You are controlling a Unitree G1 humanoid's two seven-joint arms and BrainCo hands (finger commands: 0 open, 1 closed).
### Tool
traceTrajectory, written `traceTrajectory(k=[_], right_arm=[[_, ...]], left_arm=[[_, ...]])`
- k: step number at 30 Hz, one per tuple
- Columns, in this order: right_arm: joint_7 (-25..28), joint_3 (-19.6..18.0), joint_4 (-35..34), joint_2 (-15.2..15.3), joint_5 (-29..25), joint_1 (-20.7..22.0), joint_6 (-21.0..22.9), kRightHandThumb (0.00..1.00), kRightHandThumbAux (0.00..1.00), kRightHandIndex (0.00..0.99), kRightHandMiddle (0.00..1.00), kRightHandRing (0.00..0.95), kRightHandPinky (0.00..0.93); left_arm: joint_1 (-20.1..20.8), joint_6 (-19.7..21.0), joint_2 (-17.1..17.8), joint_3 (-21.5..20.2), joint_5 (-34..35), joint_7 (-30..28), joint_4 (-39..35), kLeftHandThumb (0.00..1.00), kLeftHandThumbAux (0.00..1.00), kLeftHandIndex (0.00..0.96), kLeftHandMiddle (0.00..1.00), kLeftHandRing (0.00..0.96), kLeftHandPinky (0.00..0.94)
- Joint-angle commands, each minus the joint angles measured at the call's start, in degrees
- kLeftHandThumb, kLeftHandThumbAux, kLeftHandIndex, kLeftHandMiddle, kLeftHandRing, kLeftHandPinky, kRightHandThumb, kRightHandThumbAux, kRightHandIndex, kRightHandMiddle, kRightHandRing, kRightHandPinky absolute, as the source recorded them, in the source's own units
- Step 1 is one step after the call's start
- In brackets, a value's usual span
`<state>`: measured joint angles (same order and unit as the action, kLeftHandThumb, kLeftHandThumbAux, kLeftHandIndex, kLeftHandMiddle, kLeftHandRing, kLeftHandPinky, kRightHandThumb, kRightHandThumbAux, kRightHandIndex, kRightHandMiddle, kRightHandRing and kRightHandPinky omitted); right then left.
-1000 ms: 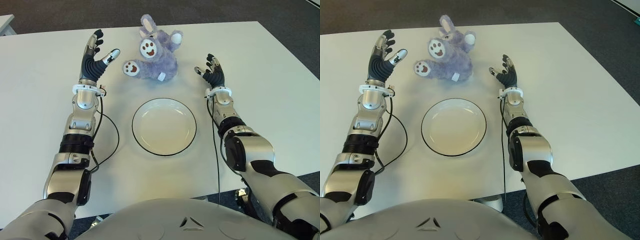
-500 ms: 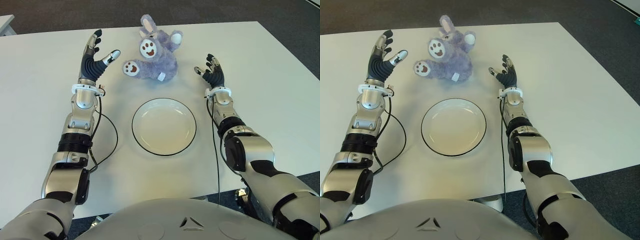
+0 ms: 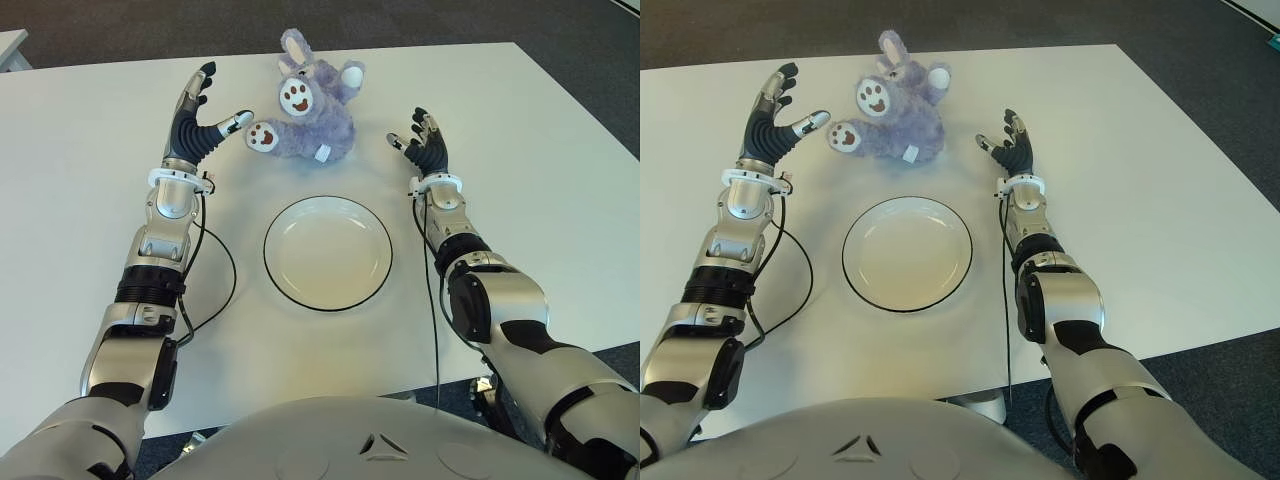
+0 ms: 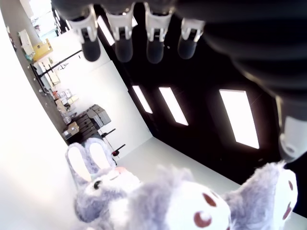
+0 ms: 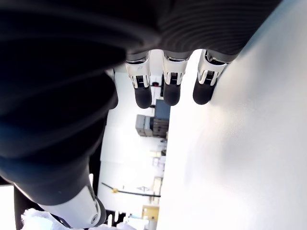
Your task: Put the doll into the plate.
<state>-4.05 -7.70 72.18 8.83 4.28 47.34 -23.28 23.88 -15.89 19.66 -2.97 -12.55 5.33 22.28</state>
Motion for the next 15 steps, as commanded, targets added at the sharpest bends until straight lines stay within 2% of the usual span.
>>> traceTrajectory(k=[1, 15], right_arm=[[0.6, 0.4, 4.0, -2.4, 0.2, -5.8, 5.0, 0.305, 0.814, 0.062, 0.021, 0.001, 0.033], [0.6, 0.5, 4.0, -2.4, 0.4, -5.8, 5.0, 0.345, 0.812, 0.067, 0.023, 0.004, 0.037]], left_arm=[[-0.1, 0.6, 1.0, 0.9, -1.1, -1.2, -0.6, 0.000, 0.502, 0.000, 0.099, 0.083, 0.000], [0.3, 1.0, 2.4, 1.8, -2.5, -1.9, -3.1, 0.000, 0.470, 0.000, 0.107, 0.098, 0.000]])
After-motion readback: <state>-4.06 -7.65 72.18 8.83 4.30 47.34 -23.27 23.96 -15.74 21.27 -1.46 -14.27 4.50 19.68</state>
